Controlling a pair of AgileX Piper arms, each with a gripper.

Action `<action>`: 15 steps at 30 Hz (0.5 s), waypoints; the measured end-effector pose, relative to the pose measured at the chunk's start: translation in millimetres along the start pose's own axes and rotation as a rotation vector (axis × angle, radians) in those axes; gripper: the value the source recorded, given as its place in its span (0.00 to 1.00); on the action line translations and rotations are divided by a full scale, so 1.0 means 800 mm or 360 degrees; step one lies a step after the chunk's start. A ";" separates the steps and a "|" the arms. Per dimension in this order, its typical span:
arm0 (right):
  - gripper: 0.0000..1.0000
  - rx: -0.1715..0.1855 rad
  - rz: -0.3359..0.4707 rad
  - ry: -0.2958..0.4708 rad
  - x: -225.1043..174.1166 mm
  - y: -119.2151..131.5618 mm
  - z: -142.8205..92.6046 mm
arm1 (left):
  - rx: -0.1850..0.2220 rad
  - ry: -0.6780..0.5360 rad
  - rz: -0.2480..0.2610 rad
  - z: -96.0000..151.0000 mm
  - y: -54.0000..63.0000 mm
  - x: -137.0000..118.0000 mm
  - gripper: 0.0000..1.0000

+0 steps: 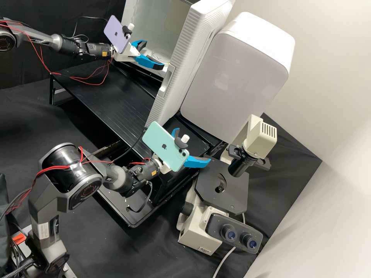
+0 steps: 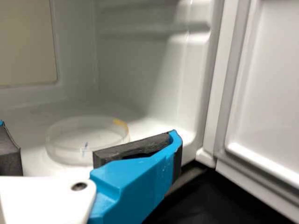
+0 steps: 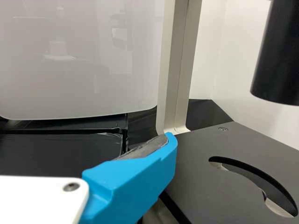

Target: Take the petri dish out of the incubator

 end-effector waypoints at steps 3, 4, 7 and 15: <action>1.00 0.0000 0.0000 0.0000 0.000 0.000 0.000 | -0.0026 0.0018 -0.0039 -0.002 -0.005 0.002 1.00; 1.00 0.0000 0.0000 0.0000 0.000 0.000 0.000 | -0.0030 0.0017 -0.0047 -0.003 -0.007 0.002 1.00; 1.00 0.0000 0.0000 0.0000 0.000 0.000 0.000 | -0.0034 0.0009 -0.0047 -0.002 -0.007 0.004 1.00; 1.00 0.0000 0.0000 0.0000 0.000 0.000 0.000 | -0.0063 0.0006 -0.0036 -0.004 -0.009 0.012 1.00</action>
